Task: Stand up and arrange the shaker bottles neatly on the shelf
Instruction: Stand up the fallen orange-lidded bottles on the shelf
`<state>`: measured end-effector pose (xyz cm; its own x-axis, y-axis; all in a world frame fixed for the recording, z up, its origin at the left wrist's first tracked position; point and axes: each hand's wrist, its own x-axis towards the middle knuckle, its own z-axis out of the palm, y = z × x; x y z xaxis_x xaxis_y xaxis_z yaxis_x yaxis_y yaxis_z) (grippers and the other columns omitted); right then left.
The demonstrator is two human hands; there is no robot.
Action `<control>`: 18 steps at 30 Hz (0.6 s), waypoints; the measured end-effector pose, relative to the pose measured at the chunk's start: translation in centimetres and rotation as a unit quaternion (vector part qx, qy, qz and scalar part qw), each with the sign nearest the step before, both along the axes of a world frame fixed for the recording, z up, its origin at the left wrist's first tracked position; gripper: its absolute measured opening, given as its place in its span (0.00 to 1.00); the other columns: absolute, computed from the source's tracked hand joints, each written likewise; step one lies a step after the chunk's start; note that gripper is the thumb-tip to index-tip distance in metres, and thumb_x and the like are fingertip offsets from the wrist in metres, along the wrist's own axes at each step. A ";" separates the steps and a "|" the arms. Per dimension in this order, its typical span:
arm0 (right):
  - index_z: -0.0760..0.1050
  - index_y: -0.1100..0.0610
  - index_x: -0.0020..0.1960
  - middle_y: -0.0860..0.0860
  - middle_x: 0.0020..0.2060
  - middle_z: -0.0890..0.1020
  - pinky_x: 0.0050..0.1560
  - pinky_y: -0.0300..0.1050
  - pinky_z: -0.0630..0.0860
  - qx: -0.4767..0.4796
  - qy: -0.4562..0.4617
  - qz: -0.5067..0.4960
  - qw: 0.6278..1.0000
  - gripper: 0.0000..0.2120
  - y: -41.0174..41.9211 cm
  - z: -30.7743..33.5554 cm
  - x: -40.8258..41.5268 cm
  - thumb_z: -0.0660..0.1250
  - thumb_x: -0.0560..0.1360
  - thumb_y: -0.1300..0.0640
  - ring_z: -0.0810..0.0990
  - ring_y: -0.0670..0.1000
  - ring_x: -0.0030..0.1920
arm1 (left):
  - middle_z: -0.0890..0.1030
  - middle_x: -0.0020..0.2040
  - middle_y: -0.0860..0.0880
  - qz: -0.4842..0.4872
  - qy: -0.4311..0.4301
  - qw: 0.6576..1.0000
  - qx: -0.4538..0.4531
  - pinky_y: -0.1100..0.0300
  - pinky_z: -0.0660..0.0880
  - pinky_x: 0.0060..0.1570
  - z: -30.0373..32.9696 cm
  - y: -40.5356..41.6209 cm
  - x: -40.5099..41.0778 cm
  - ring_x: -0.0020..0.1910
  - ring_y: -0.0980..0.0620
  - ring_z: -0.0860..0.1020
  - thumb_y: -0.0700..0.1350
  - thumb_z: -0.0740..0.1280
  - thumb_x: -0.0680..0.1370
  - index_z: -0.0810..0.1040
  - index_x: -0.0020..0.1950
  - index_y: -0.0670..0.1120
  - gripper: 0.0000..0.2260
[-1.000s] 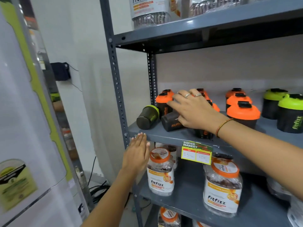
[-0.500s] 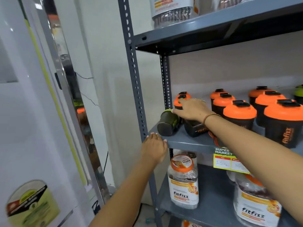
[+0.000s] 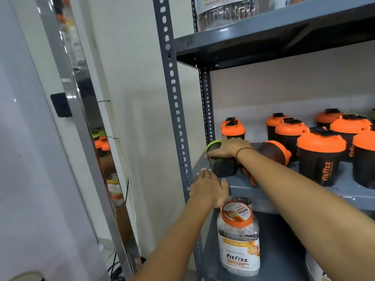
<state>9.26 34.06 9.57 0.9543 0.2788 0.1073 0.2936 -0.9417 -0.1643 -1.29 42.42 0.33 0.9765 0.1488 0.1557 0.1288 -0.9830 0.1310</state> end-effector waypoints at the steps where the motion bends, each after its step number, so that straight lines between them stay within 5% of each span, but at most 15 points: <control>1: 0.57 0.53 0.77 0.56 0.63 0.77 0.49 0.49 0.72 0.006 0.006 0.002 1.000 0.52 0.0 0.0 0.0 0.63 0.64 0.23 0.78 0.60 0.59 | 0.52 0.81 0.38 -0.007 0.005 1.000 -0.003 0.47 0.50 0.78 0.1 0.1 0.3 0.80 0.43 0.49 0.57 0.45 0.83 0.49 0.80 0.38 0.32; 8: 0.60 0.54 0.75 0.57 0.59 0.77 0.51 0.50 0.75 0.047 0.006 0.028 0.998 0.48 -0.7 -0.1 -0.4 0.67 0.65 0.27 0.77 0.58 0.54 | 0.52 0.81 0.39 -0.013 -0.007 1.000 -0.013 0.47 0.50 0.78 -0.3 0.3 0.4 0.80 0.42 0.50 0.59 0.45 0.82 0.50 0.80 0.39 0.32; 18: 0.66 0.53 0.66 0.55 0.59 0.79 0.48 0.49 0.72 0.293 -0.126 0.055 0.946 0.41 -4.8 2.5 -3.6 0.70 0.62 0.30 0.78 0.61 0.59 | 0.55 0.81 0.40 -0.009 0.000 1.000 -0.022 0.48 0.50 0.78 -0.1 -0.2 1.1 0.80 0.44 0.53 0.55 0.46 0.82 0.52 0.80 0.39 0.31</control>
